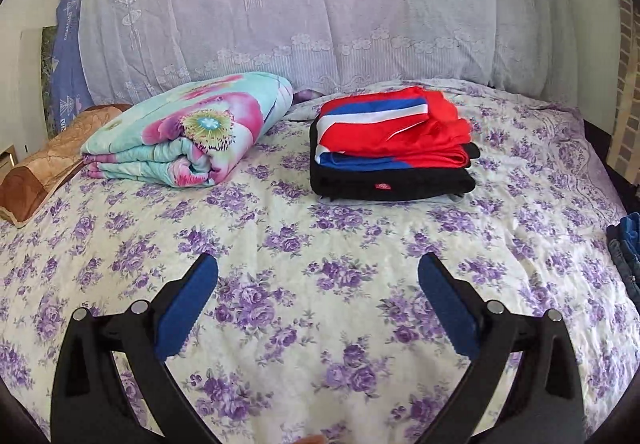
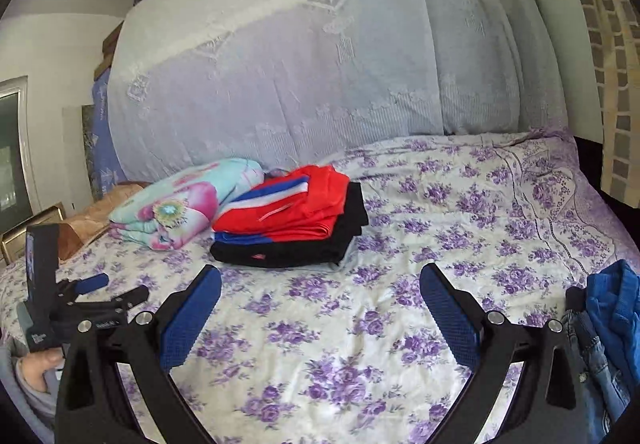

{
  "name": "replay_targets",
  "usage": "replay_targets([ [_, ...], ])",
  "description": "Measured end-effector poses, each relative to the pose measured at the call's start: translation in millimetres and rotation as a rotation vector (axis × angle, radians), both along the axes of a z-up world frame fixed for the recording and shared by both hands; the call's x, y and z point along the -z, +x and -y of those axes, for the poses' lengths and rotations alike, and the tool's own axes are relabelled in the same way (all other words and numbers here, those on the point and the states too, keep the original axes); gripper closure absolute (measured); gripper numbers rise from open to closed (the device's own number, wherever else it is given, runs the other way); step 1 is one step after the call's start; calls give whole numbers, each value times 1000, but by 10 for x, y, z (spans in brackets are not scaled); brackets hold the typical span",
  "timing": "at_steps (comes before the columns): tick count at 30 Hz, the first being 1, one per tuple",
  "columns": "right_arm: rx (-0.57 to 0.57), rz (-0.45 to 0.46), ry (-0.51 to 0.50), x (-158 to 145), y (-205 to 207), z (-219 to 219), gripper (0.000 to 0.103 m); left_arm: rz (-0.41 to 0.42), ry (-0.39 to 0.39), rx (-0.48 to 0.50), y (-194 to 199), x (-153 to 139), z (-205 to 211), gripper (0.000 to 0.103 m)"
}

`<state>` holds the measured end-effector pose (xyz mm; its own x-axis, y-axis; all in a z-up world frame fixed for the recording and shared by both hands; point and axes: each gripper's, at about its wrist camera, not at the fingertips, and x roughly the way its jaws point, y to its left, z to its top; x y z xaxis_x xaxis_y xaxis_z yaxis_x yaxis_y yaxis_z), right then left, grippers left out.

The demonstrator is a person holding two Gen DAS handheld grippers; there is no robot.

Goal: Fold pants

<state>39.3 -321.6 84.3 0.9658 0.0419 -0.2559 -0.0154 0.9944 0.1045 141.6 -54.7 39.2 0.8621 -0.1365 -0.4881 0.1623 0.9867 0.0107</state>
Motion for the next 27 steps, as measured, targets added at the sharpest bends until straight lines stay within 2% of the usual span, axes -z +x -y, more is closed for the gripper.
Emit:
replay_targets([
  [3, 15, -2, -16, -179, 103, -151, 3, 24, 55, -22, -26, -158, 195, 5],
  [7, 37, 12, 20, -250, 289, -240, 3, 60, 77, -28, 25, -310, 384, 5],
  [9, 15, 15, 40, -262, 369, -264, 3, 66, 68, -25, 74, -343, 429, 5],
  [14, 57, 28, -27, -443, 674, -309, 3, 83, 11, -14, 336, -473, 430, 5],
  [19, 51, 37, 100, -647, 1042, -171, 3, 116, -15, -61, 665, -678, 425, 5],
  [23, 13, 39, 216, -421, 1191, -68, 3, 112, -40, -68, 819, -624, 345, 5],
  [25, -9, 26, 220, -295, 1286, -54, 3, 112, -43, -55, 858, -514, 321, 5],
  [27, 15, -15, 200, -227, 1394, -62, 3, 85, -7, -27, 913, -460, 360, 5],
])
